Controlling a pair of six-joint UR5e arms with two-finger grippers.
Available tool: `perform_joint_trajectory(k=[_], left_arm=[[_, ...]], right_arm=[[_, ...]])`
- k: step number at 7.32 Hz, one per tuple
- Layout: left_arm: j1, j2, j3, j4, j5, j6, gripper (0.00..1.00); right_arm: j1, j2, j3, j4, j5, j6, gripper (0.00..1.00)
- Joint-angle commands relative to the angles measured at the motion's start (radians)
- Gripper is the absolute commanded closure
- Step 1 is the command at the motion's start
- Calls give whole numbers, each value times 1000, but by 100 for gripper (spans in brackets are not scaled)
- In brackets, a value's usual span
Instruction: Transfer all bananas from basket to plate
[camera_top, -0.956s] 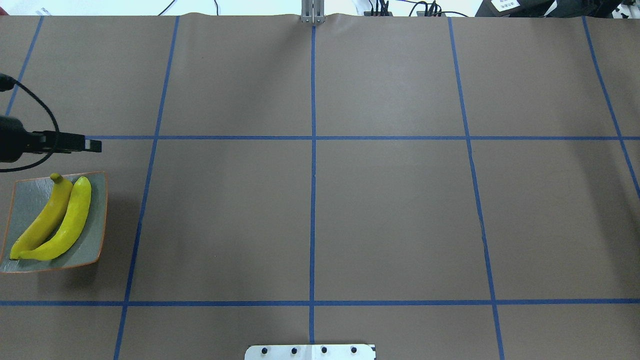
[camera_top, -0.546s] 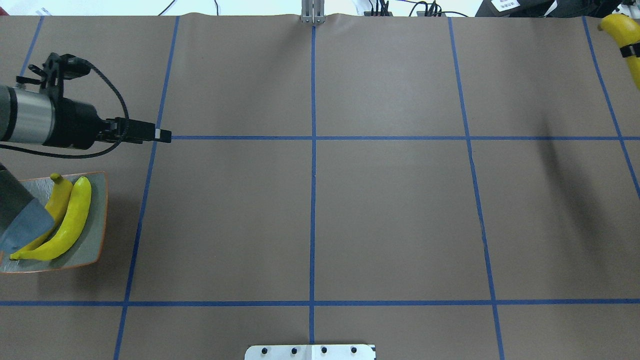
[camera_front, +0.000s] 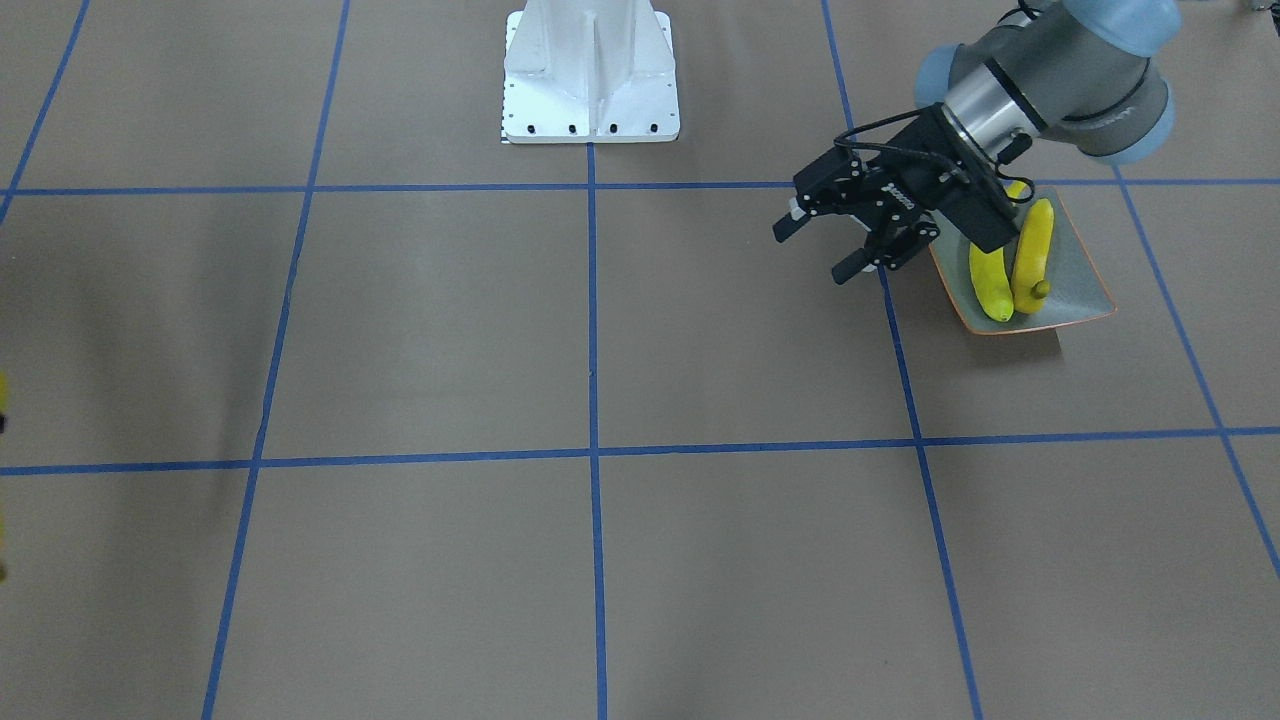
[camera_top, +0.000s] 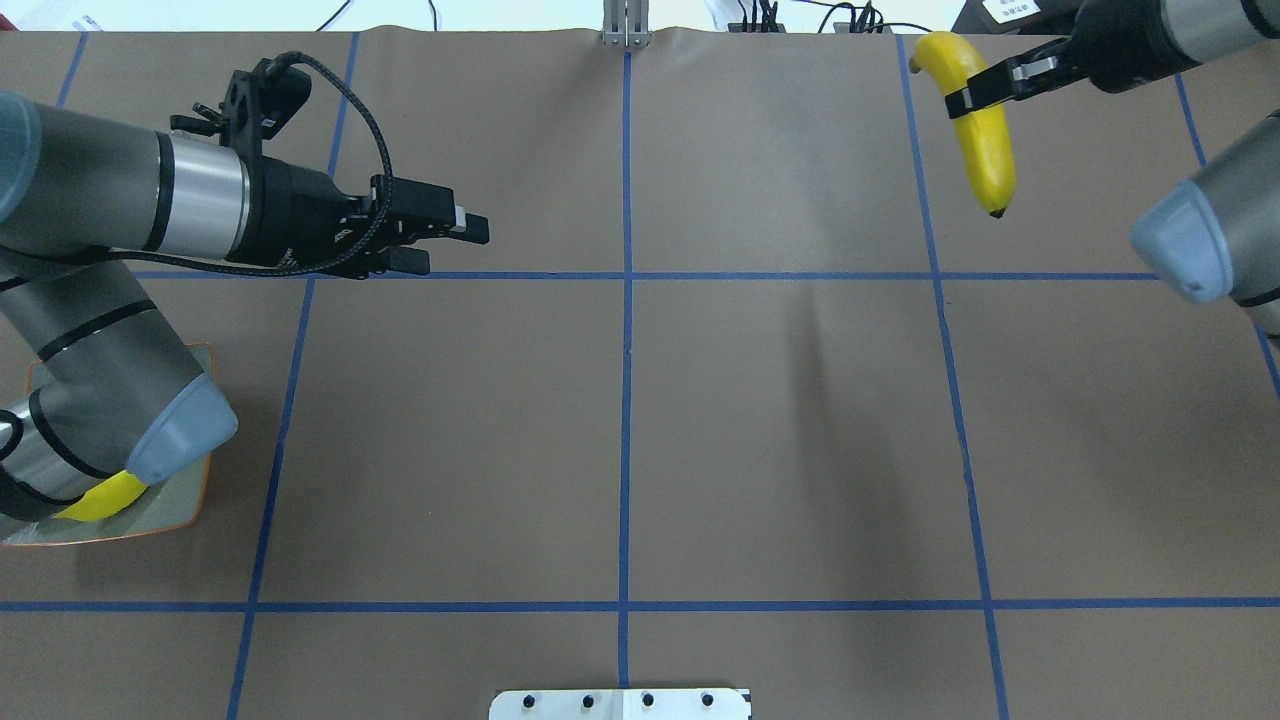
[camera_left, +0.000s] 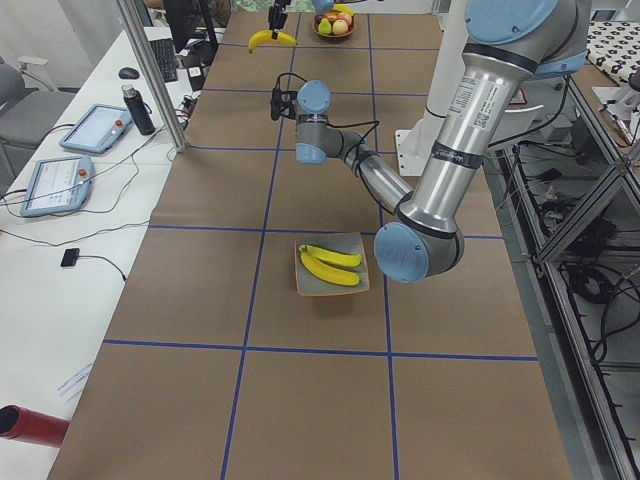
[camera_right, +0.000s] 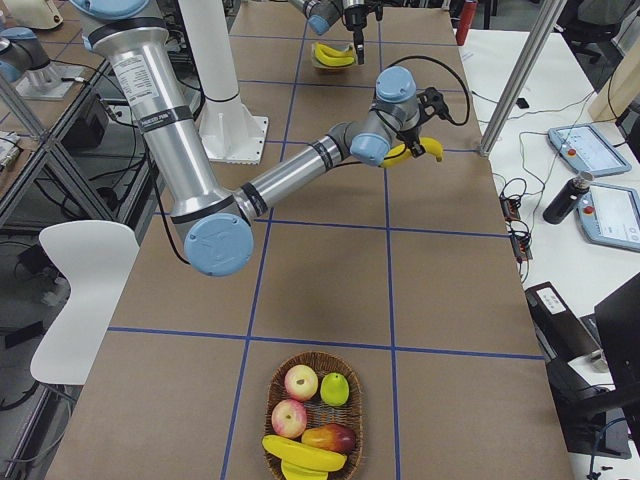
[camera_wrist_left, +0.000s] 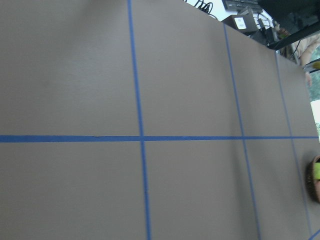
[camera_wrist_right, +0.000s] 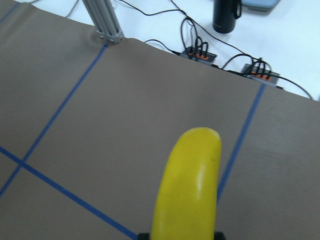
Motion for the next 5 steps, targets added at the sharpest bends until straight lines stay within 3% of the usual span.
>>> perform_joint_trajectory(k=[1, 2, 3, 5], left_arm=[[31, -68, 7, -8, 88, -148, 0], [42, -78, -4, -15, 149, -218, 0], [60, -99, 0, -13, 156, -233, 0], [71, -111, 10, -10, 173, -243, 0]], right_arm=[[-133, 19, 54, 127, -32, 167, 100], [-203, 21, 55, 221, -94, 247, 100], [-304, 36, 57, 302, -228, 314, 100], [-499, 76, 74, 334, -511, 353, 100]])
